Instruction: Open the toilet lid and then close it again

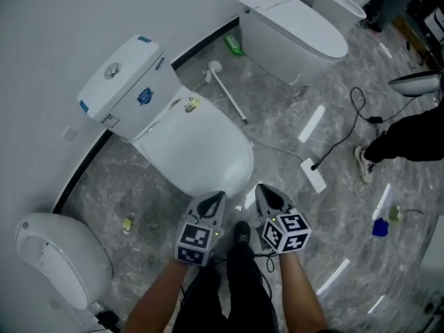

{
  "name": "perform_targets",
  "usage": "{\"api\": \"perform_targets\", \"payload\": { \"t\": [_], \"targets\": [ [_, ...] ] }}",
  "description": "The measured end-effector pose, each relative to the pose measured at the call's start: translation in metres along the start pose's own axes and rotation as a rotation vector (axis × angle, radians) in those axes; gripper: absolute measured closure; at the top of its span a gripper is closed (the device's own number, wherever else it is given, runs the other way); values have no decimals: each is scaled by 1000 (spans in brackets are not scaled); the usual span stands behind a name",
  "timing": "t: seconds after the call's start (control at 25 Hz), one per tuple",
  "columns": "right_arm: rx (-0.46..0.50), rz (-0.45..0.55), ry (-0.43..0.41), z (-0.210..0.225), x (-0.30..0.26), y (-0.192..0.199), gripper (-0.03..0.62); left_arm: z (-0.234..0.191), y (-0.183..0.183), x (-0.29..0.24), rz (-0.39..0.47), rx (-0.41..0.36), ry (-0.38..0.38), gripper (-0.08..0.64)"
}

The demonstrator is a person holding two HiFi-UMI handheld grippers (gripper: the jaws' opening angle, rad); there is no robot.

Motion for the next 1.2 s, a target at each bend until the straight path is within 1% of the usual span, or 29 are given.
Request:
{"api": "perform_targets", "payload": {
  "t": [0.04,0.12,0.28,0.48,0.6,0.72,0.88,1.08,1.2],
  "targets": [
    [-14,-9,1,7,-6,11,578,-1,9,-6,-8,4,-1,552],
    [-45,-26,2,18,-17,33,550,-5,26,-16,-24,9,-3,552],
    [-108,-59,6,32,-41,72,463,-17,54,-32,-62,17,-17,552],
    [-207,-101,54,47,-65,112,381,-27,77,-39,-96,22,-33,552],
    [-268,-111,80,50,-74,127,343,-31,87,-36,-106,34,-40,552],
    [-315,-116,101,49,-81,137,330,-35,95,-29,-118,46,-49,552],
    [-364,-129,128,51,-87,145,330,-39,104,-20,-136,58,-63,552],
    [-406,-118,141,50,-89,141,330,-48,113,-13,-154,75,-81,552],
    [-449,-114,153,53,-89,140,330,-49,121,-7,-170,90,-87,552]
  ]
}}
Point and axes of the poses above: the fingertips, and each gripper's own axes: x backward along the fingers, z to its right, y out of its underside, the point moved 2 cm from there along x, backward along the fingers, and after that the axes turned 14 degrees about z, right-handed, at the moved point
